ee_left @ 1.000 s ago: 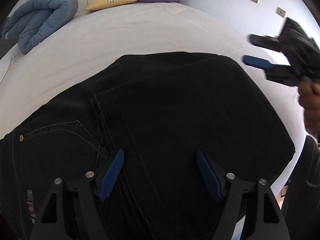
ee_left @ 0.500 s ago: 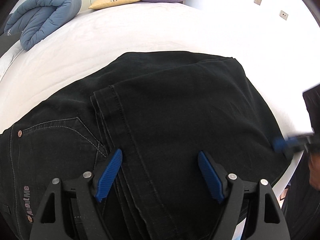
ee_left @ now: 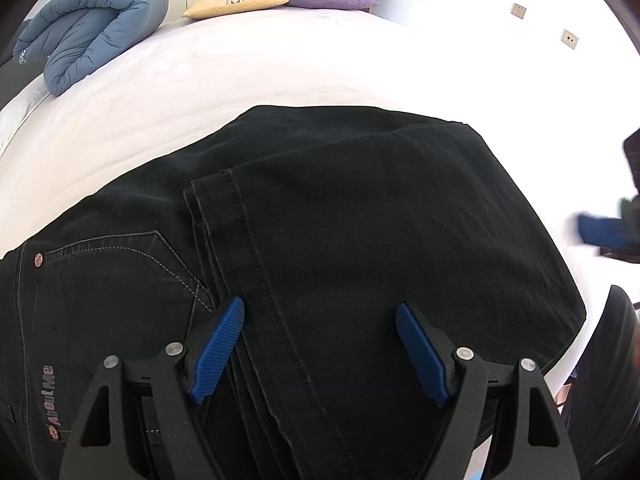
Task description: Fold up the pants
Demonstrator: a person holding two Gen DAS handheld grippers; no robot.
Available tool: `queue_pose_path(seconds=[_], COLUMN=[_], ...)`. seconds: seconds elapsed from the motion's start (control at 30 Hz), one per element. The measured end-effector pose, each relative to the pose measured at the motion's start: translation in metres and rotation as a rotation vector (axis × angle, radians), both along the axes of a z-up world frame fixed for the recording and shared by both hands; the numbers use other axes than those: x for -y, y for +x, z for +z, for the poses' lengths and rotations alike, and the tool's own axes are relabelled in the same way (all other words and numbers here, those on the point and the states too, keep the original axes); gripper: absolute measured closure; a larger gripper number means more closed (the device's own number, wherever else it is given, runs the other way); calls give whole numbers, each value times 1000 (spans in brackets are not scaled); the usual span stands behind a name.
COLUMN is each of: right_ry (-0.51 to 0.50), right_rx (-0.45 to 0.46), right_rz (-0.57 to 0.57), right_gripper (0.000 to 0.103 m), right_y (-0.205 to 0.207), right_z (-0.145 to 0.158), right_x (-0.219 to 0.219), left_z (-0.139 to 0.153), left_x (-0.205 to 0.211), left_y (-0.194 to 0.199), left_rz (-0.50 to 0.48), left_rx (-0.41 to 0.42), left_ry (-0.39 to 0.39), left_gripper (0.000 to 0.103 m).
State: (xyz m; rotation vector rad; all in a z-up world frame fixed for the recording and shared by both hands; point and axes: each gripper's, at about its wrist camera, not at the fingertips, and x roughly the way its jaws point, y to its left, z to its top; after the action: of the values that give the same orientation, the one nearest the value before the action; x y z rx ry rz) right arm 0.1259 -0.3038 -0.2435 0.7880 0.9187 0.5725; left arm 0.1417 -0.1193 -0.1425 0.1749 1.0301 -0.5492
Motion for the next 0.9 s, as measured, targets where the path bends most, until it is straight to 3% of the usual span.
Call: queue_pose_path(seconds=[0.07,0.1,0.13,0.2,0.33,0.43,0.63,0.73,0.9], right_ry=[-54,-90,-93,-47,-180,-144,-175,-219,-146], right_rx=[-134,-221,-221,-202,-182,-197,-209,-228,-114], right_rz=[-46,-69,-113,-137,-139,-153,-170,-187,-60], right_gripper=[76,99,103,103,103,103,103,95,95], right_y=[18,24,23,19,12,15,18,18,32], right_z=[-35,-59,-70,-73,-61,-63,-62,-43,-4], right_x=[0,1,6,12,1,8,2,-8,-49], left_z=[0,0,2,9,17,31,38,35,20], left_x=[-3,-4,-5,-14,-62,-114,-228,-278,-331], left_y=[0,0,0,0,-5,-19,-44,-58,-59], left_rz=[4,6,7,31,170,333,689,849,1005], left_rx=[0,0,2,-8,-63,-49,-44,-42,-59], left_ry=[-5,-6,-12,-39,-188,-292,-508,-623,-702], left_gripper=[24,24,24,23,25,25,23,20,13])
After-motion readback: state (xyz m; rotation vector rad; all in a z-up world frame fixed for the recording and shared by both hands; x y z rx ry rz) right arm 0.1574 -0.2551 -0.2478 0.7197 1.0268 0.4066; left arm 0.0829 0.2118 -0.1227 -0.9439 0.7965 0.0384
